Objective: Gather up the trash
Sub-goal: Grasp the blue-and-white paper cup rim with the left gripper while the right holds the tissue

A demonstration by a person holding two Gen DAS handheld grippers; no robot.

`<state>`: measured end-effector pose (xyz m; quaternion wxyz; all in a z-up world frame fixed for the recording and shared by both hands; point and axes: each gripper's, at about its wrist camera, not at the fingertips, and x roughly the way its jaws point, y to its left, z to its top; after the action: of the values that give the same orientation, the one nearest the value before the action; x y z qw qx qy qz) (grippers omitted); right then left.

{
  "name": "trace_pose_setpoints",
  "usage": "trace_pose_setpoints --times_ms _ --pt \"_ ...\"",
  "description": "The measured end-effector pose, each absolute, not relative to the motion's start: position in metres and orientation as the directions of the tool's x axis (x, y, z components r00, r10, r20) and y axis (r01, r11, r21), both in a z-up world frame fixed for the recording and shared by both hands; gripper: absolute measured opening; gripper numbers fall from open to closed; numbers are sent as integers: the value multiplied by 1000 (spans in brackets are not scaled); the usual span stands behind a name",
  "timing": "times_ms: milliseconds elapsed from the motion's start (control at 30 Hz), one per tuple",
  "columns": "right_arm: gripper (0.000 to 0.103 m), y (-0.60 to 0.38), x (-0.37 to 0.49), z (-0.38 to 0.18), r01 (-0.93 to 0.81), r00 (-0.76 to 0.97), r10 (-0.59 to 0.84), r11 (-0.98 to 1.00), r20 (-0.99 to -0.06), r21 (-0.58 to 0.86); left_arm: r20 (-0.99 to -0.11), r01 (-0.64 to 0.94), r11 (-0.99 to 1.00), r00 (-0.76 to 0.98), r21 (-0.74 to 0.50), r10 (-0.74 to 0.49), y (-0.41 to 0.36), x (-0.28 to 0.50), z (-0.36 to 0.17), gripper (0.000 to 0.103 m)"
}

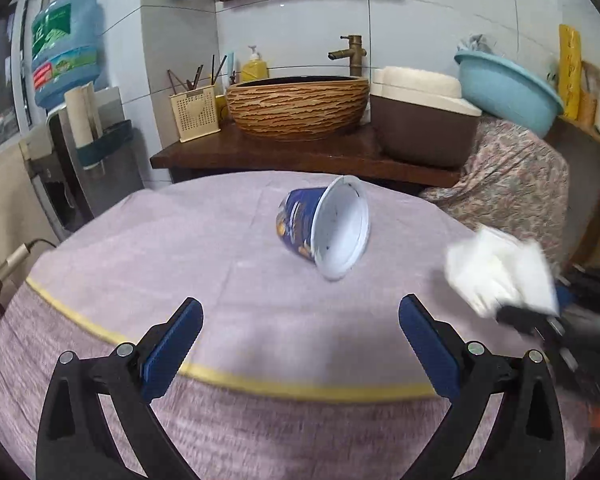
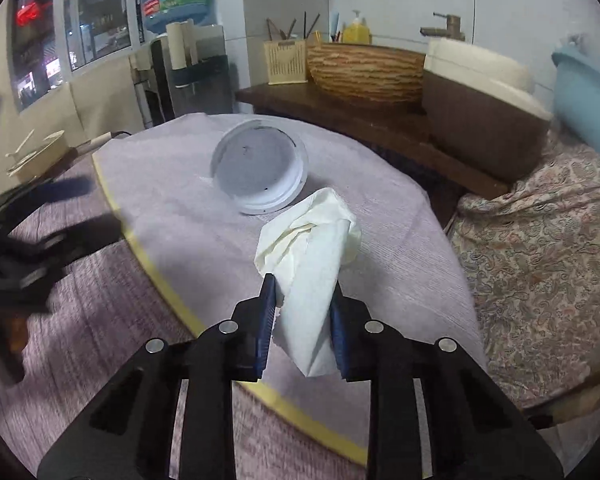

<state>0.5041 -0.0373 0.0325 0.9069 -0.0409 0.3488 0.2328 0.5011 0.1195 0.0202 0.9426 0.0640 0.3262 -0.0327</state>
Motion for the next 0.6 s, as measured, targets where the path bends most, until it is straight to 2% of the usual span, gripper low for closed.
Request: trace_pose_setpoints --times_ms 133,333,433,500,567,600 --pt "26 -45 470 42 -462 658 411 882 -632 92 -632 55 987 773 154 55 101 540 13 89" --pt "26 -57 434 49 -475 664 442 873 -603 116 -685 -12 987 718 159 119 96 584 -3 67" --pt "26 -62 419 48 -471 672 441 874 -595 116 -696 -34 985 703 170 145 97 595 -8 50" --pt "26 -64 411 47 -469 680 436 876 -590 108 -704 -45 985 694 164 149 100 597 -11 22" --pt "26 -66 400 46 -466 690 432 879 -580 101 -706 -59 986 691 159 155 105 596 -13 12" --pt "26 -67 396 45 -462 696 430 881 -575 100 -707 -63 986 691 151 153 107 595 -13 10"
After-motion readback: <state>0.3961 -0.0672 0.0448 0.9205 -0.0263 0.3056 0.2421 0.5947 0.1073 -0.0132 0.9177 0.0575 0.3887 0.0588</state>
